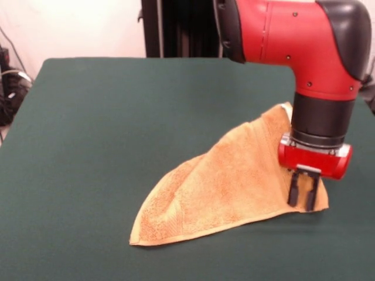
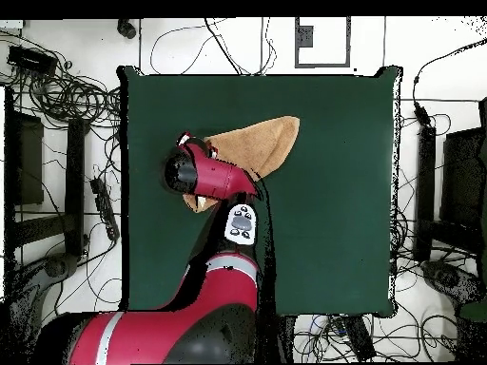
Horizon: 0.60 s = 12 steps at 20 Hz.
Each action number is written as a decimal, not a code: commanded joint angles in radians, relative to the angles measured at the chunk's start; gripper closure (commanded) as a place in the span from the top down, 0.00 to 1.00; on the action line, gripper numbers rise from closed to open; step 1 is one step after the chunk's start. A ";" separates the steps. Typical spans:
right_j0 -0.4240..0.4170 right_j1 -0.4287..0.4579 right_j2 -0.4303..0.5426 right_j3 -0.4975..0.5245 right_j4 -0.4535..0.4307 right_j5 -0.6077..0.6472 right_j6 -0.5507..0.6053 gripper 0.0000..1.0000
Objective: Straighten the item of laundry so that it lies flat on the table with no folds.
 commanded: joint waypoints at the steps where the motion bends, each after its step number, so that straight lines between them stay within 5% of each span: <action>1: 0.039 0.091 0.076 0.034 0.031 0.000 0.191 1.00; 12: 0.111 0.227 0.031 -0.066 0.135 -0.114 0.257 1.00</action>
